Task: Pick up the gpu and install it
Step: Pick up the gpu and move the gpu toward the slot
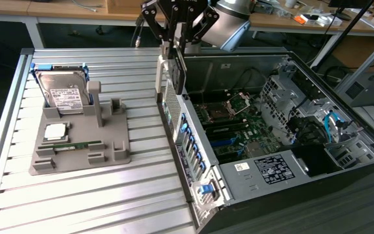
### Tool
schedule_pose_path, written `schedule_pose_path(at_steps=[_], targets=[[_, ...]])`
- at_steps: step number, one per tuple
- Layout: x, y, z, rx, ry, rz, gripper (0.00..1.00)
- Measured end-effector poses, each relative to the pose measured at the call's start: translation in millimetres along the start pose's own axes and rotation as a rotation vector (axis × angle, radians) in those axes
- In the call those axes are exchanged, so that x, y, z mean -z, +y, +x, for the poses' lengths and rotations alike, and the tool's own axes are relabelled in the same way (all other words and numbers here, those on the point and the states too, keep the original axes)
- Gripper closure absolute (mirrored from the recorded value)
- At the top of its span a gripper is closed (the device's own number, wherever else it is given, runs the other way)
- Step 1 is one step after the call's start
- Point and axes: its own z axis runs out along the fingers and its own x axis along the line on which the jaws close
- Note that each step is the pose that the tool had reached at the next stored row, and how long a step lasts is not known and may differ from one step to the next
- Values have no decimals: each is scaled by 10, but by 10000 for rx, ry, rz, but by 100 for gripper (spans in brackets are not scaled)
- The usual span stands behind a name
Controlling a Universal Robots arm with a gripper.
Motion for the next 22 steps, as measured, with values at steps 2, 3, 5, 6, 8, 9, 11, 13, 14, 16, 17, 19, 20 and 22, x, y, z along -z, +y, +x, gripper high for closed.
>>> schedule_pose_path(at_steps=[2, 3, 5, 6, 8, 9, 11, 13, 14, 16, 17, 19, 20, 22], targets=[[0, 0, -8, 0, 0, 0, 73], [0, 1, -14, 0, 0, 1, 73], [-1, 2, -28, 0, 0, 1, 73], [-1, 2, -33, 0, 0, 0, 73], [-1, 2, -42, -1, 0, 1, 73], [-1, 2, -45, 0, 0, 1, 73], [-1, 2, -53, 0, 0, 1, 73], [-2, 3, -61, 0, 0, 1, 73], [-2, 3, -67, 0, 0, 1, 73], [-2, 4, -81, -1, -1, 1, 73], [-2, 3, -87, -1, 0, 2, 73], [-3, 3, -99, 0, 0, 1, 73], [-3, 3, -105, 0, 0, 1, 73], [-3, 4, -117, 0, 0, 2, 73]])
